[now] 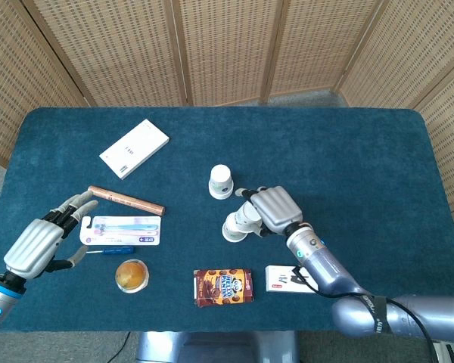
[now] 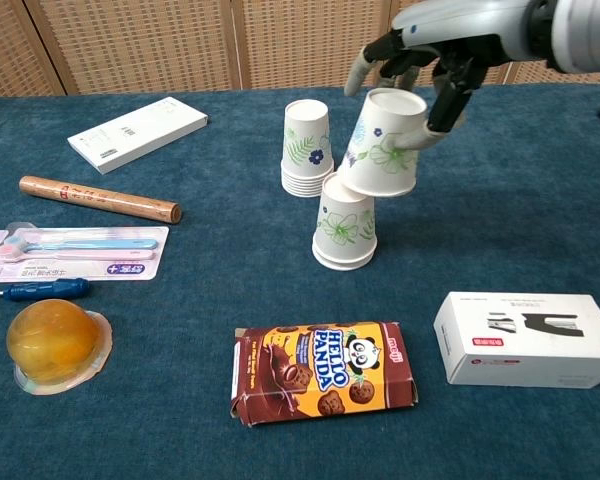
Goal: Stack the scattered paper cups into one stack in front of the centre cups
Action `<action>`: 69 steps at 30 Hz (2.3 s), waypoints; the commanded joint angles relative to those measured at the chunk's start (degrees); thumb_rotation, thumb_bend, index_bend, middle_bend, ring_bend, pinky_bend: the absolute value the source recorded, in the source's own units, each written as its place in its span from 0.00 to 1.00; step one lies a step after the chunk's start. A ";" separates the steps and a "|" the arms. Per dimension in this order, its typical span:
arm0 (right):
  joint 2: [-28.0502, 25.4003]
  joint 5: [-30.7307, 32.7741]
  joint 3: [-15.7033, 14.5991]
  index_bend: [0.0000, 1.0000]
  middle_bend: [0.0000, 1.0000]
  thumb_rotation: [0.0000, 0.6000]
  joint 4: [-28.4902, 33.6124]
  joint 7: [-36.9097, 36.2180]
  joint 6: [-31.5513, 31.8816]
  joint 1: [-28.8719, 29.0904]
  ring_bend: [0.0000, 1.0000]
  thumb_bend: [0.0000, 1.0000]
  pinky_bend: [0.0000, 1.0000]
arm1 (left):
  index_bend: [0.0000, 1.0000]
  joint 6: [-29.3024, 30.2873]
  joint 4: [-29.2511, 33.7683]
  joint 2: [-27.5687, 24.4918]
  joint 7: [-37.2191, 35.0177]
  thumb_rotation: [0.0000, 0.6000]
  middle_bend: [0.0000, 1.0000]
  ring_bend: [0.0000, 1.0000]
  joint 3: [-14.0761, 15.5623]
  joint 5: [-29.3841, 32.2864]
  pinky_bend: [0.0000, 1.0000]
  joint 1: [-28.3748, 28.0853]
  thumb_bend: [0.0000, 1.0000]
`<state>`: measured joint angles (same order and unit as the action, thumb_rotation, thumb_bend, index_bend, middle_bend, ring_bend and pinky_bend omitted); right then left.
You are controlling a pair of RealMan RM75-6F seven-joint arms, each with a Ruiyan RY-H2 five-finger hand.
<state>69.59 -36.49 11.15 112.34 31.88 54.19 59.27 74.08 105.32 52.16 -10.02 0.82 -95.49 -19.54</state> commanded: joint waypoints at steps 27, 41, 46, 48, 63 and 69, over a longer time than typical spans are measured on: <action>3.73 5.74 -1.96 0.15 0.37 1.00 -2.13 3.20 1.00 5.62 0.30 0.35 0.60 | 0.00 0.57 -2.96 0.54 -3.49 1.00 0.00 0.00 0.30 -0.96 0.24 0.09 0.46; 6.47 8.04 -3.03 0.04 0.29 1.00 -3.40 4.97 1.61 7.38 0.21 0.35 0.60 | 0.00 1.07 -3.79 0.69 -4.42 1.00 0.00 0.00 0.64 -1.55 0.24 0.27 0.46; 6.04 9.01 -3.24 0.01 0.26 1.00 -2.53 5.60 2.18 7.76 0.20 0.35 0.60 | 0.00 1.43 -4.01 0.75 -4.86 1.00 0.00 0.00 0.72 -1.94 0.24 0.33 0.46; 5.78 9.18 -3.35 0.01 0.26 1.00 -2.12 5.69 2.66 7.71 0.20 0.35 0.60 | 0.00 1.45 -4.09 0.86 -4.96 1.00 0.00 0.00 0.78 -2.11 0.24 0.30 0.46; 0.84 2.24 -5.27 0.02 0.26 1.00 0.05 1.78 10.32 0.87 0.18 0.37 0.59 | 0.00 3.82 -4.14 0.27 -3.64 1.00 0.00 0.00 1.48 -1.89 0.22 2.33 0.46; -1.14 -8.62 -7.03 0.03 0.26 1.00 -1.88 -4.75 15.44 -6.33 0.14 0.38 0.54 | 0.00 4.00 -5.35 0.81 -4.65 1.00 0.00 0.00 2.31 -0.92 0.20 3.60 0.46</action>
<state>69.59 -40.52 5.21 111.62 30.24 66.95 56.36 77.97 100.12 52.86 -14.53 3.02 -96.53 -16.08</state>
